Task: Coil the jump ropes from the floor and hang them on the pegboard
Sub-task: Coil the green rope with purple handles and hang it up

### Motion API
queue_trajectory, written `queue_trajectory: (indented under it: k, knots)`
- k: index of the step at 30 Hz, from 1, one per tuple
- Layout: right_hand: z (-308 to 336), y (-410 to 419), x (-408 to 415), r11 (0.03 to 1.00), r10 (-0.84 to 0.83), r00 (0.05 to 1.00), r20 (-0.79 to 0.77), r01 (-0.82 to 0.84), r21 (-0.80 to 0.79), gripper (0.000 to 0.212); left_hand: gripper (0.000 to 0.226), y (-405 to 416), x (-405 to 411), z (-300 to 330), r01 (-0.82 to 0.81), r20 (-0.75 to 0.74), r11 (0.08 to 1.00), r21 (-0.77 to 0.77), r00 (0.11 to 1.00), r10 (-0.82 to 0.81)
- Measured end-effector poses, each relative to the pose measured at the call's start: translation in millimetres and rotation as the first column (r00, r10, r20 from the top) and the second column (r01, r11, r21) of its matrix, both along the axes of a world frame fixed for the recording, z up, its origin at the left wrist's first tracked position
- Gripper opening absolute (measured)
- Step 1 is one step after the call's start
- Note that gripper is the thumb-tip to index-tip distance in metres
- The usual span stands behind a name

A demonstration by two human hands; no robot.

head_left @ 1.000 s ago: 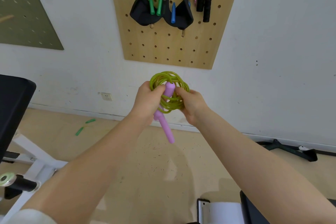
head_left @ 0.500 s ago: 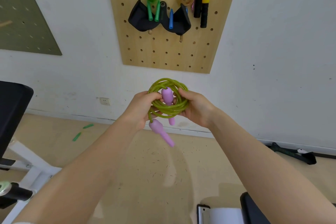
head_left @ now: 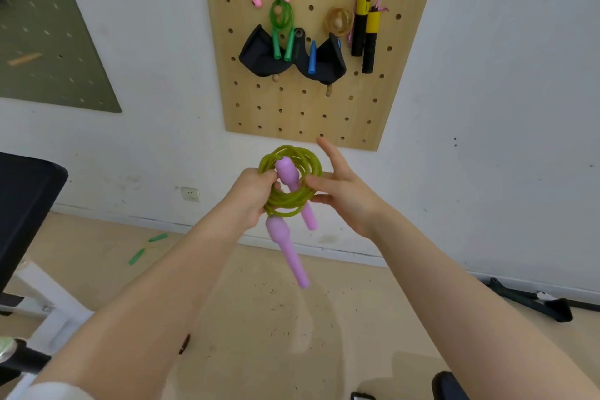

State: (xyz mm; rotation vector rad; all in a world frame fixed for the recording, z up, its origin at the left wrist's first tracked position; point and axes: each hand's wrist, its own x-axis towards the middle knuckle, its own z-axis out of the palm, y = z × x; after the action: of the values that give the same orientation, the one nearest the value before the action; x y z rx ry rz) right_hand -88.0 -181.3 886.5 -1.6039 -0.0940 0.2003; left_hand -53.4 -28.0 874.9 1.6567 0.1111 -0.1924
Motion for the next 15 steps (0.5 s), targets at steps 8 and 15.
queue_trajectory:
  k: [8,15]
  knots:
    - [8.2,-5.2,16.8,0.995,0.078,0.996,0.034,-0.076,-0.058,0.057,0.015,-1.0,-2.6,35.6,0.161,0.209,0.895,0.416,0.941,-0.267]
    - [18.5,-4.9,15.0,0.963,0.270,0.960,0.070,-0.271,-0.006,0.031,0.022,6.8,-4.9,56.4,0.269,0.188,0.908,0.321,0.922,-0.340]
